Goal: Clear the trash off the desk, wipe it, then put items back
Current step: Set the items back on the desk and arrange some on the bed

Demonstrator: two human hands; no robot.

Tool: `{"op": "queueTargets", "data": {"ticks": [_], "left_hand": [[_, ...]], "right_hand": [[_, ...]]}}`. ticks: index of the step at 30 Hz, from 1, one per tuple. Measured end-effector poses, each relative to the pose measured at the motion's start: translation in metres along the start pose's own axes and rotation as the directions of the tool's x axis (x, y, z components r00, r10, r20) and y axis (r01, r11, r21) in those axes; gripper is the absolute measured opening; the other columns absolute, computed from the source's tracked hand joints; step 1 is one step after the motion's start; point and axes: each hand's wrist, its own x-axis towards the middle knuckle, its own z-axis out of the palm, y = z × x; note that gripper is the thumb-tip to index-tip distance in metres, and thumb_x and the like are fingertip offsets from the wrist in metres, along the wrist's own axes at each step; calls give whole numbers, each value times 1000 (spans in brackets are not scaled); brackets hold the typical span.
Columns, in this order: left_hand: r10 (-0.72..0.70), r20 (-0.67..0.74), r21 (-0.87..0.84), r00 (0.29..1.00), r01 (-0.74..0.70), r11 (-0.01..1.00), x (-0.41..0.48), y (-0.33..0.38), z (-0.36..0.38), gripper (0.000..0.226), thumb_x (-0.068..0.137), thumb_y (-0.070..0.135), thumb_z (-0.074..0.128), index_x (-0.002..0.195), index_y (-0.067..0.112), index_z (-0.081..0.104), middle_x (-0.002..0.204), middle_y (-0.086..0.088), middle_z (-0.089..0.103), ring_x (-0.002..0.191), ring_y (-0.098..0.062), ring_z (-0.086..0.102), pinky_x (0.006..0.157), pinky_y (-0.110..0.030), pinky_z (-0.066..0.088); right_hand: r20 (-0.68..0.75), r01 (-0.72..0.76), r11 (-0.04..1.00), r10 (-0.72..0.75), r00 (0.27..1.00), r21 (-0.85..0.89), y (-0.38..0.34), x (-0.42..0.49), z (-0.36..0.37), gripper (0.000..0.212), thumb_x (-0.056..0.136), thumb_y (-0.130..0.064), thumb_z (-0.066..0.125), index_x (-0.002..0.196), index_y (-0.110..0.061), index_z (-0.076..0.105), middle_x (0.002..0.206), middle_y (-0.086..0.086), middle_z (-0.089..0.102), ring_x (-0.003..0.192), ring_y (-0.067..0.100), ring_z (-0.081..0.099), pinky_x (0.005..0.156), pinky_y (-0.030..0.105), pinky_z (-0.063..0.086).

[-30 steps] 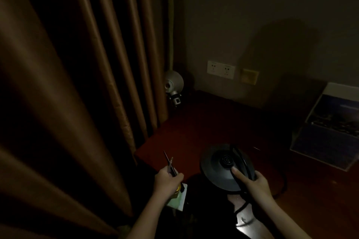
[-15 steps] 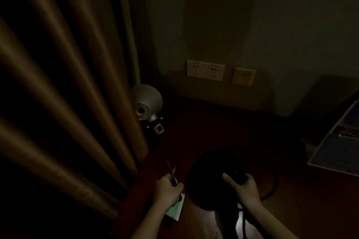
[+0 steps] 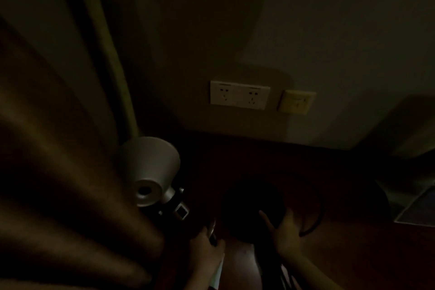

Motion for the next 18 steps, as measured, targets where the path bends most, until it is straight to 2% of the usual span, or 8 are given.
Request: {"op": "queueTargets", "data": {"ticks": [3,6,8,10,12,14,16,18], "left_hand": [[-20,15,-10,1000,20,1000,16,9,2,38,85,17,64,122,10,58,111,-8,64,104,-21,62,90,-28,49],[-54,28,-43,998,55,998,31,17,13,50,81,15,68,129,10,55,120,-10,62,114,-24,58,100,-32,44],[-63,19,-34,998,63,997,36,22,18,56,79,16,69,133,10,53,128,-12,59,122,-26,52,106,-32,38],[-56,12,-25,998,56,998,41,24,19,59,80,18,69,136,11,50,133,-12,55,128,-26,48,108,-29,34],[-49,1,-31,999,49,998,45,21,20,59,81,15,69,136,11,50,134,-11,54,129,-25,47,105,-25,32],[-39,-11,-55,999,38,998,48,16,20,59,79,13,70,135,13,51,131,-11,56,127,-24,49,105,-25,33],[-45,-20,-63,999,44,997,49,13,21,59,78,13,72,134,13,53,129,-12,58,124,-25,51,106,-29,36],[-41,-46,-62,998,38,997,48,14,22,59,76,13,73,132,13,54,130,-12,58,124,-25,51,106,-31,37]], "right_hand": [[-41,4,984,-12,999,-176,-12,14,14,70,85,-48,61,131,-1,36,130,16,51,117,30,51,88,35,47],[-73,17,930,-47,996,-367,-18,32,20,74,91,-53,48,142,-5,24,141,13,38,130,28,38,96,35,41],[-81,24,828,-84,993,-560,-25,43,21,75,95,-55,35,148,-10,7,147,11,26,135,27,29,101,35,36],[-57,43,719,-114,992,-694,-31,51,23,75,95,-53,35,150,-16,-1,152,13,15,137,30,22,108,40,29],[-32,151,630,-269,963,-762,-31,56,29,85,80,-49,63,145,-16,21,142,18,31,124,32,31,100,47,38],[2,280,601,-420,908,-749,-22,62,42,83,53,-43,80,124,-15,45,117,16,48,101,31,41,75,47,53],[100,396,551,-489,866,-735,-22,56,53,58,67,-50,59,118,-23,48,114,11,46,99,30,42,75,47,55],[224,483,434,-523,823,-761,-18,50,61,43,91,-56,28,121,-34,49,122,7,46,107,29,43,89,51,40]]}}
